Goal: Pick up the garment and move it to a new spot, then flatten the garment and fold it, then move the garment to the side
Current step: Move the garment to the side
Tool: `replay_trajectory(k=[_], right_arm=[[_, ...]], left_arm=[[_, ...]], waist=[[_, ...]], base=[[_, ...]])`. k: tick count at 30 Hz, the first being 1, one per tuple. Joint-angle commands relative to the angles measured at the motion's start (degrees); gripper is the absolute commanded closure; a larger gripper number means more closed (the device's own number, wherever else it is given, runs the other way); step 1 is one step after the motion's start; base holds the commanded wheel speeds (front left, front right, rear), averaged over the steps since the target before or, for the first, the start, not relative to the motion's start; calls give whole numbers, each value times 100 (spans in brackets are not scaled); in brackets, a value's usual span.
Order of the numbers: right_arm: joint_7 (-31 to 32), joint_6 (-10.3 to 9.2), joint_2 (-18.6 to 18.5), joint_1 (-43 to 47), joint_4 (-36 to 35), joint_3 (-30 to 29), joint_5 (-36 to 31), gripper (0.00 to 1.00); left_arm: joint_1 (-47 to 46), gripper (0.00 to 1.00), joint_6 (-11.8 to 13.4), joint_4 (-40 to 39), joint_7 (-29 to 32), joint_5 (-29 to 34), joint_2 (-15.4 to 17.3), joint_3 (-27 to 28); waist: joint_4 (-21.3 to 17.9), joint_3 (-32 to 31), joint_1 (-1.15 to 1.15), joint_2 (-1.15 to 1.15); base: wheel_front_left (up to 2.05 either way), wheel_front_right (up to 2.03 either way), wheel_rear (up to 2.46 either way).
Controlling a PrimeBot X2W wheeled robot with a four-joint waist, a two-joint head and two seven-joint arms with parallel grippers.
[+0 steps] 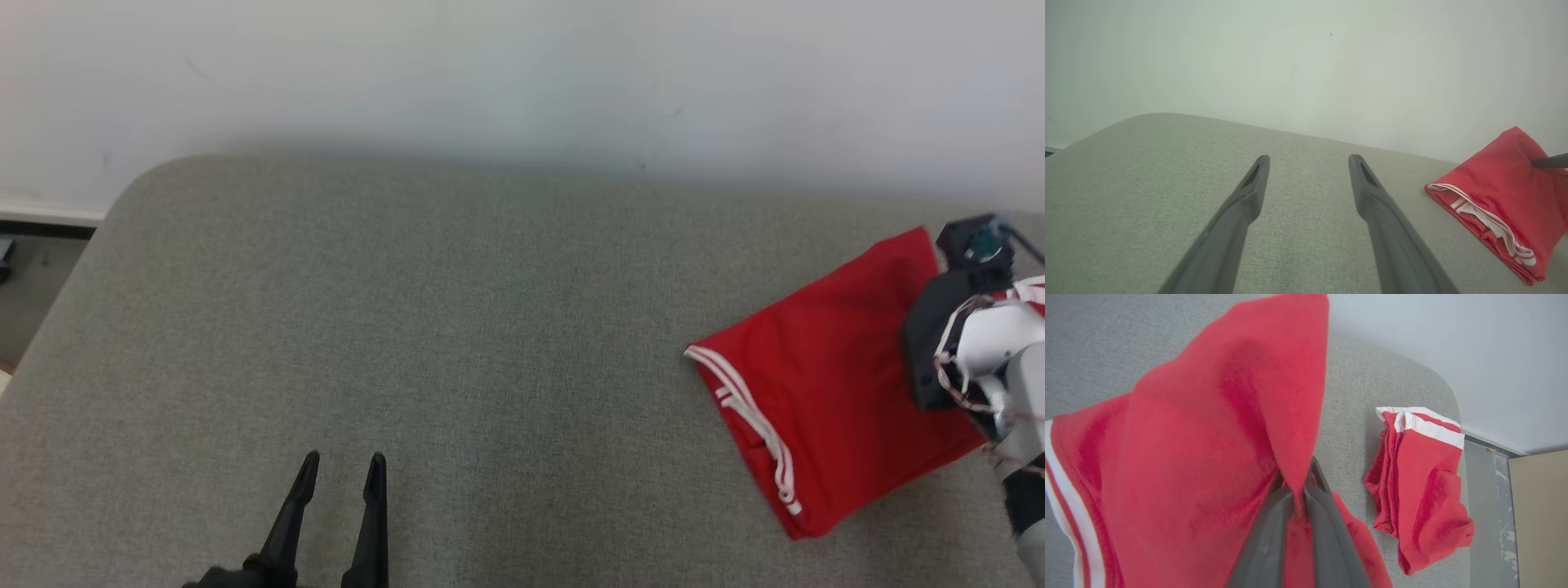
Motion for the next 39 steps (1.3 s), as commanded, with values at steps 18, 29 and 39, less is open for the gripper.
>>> replay_trajectory(k=[18, 29, 39], right_arm=[[1720, -15, -1281, -143, -1713, -1285, -32, 100], [902, -15, -1956, -475, -1237, -1209, -946, 100], [625, -15, -1813, -298, -872, -1647, -1655, 0]], left_arm=[[-674, 0, -31, -240, -19, -37, -4, -283], [-901, 0, -40, -231, -19, -16, 125, -379], [-947, 0, -42, -276, -19, 59, 211, -447]], waist=[[-332, 1160, -1, -1], [-247, 1656, -1, -1], [-215, 1758, -1, -1]], base=[[0, 0, 0], [0, 0, 0], [0, 0, 0]])
